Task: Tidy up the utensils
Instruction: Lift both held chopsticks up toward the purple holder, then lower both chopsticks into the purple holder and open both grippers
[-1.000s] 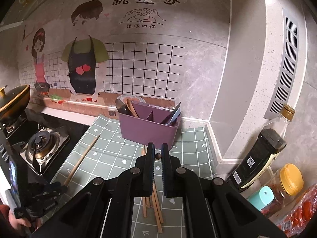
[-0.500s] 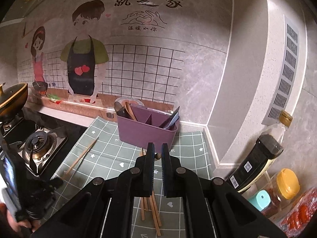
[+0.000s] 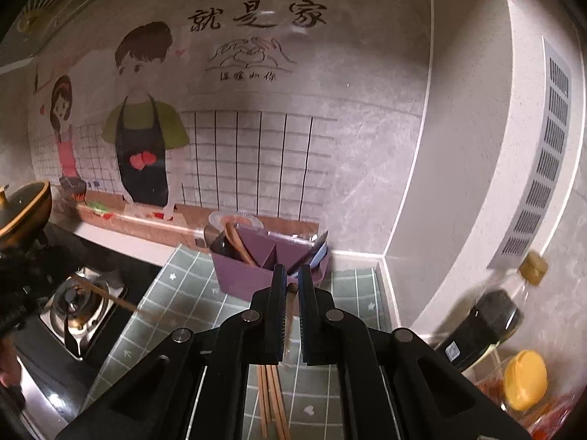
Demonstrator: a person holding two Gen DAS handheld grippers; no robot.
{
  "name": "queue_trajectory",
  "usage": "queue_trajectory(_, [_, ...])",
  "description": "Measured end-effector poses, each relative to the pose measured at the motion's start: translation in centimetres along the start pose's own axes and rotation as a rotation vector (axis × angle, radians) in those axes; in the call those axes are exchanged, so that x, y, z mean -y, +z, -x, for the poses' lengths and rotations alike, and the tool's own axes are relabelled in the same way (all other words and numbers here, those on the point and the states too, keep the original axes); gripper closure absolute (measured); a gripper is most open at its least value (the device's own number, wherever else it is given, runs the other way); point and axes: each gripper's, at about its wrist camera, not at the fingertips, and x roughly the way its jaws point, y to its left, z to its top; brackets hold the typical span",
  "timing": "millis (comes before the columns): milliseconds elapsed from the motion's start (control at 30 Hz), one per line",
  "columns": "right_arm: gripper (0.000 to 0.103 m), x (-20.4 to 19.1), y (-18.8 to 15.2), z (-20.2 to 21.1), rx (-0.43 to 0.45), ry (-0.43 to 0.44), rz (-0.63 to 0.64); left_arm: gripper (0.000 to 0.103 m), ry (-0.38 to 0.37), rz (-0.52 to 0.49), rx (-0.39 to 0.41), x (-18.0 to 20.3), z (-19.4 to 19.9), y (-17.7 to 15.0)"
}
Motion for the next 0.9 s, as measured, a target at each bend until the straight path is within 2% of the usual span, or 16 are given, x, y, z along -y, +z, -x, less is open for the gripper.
queue_trajectory(200, [0.097,0.5,4.8,1.5,0.074,-0.02,0.035,0.097,-0.064,-0.003,0.064,1.1,0.7,7.3])
queue_trajectory(333, [0.097,1.3,9.7,3.1,0.161,-0.048,0.045,0.097,-0.061,-0.007,0.164,1.7,1.2,11.9])
queue_trajectory(500, [0.097,2.5,14.4,2.5,0.221,-0.039,0.011,0.097,-0.064,0.022,0.266,2.0,0.2,16.7])
queue_trajectory(667, [0.097,2.7,15.6,-0.9,0.236,-0.044,0.005,0.097,-0.037,0.012,0.313,2.5,-3.2,18.9])
queue_trajectory(900, [0.097,3.0,15.0,-6.6,0.193,-0.005,-0.013,0.097,-0.031,0.056,0.243,1.8,-10.9,18.6])
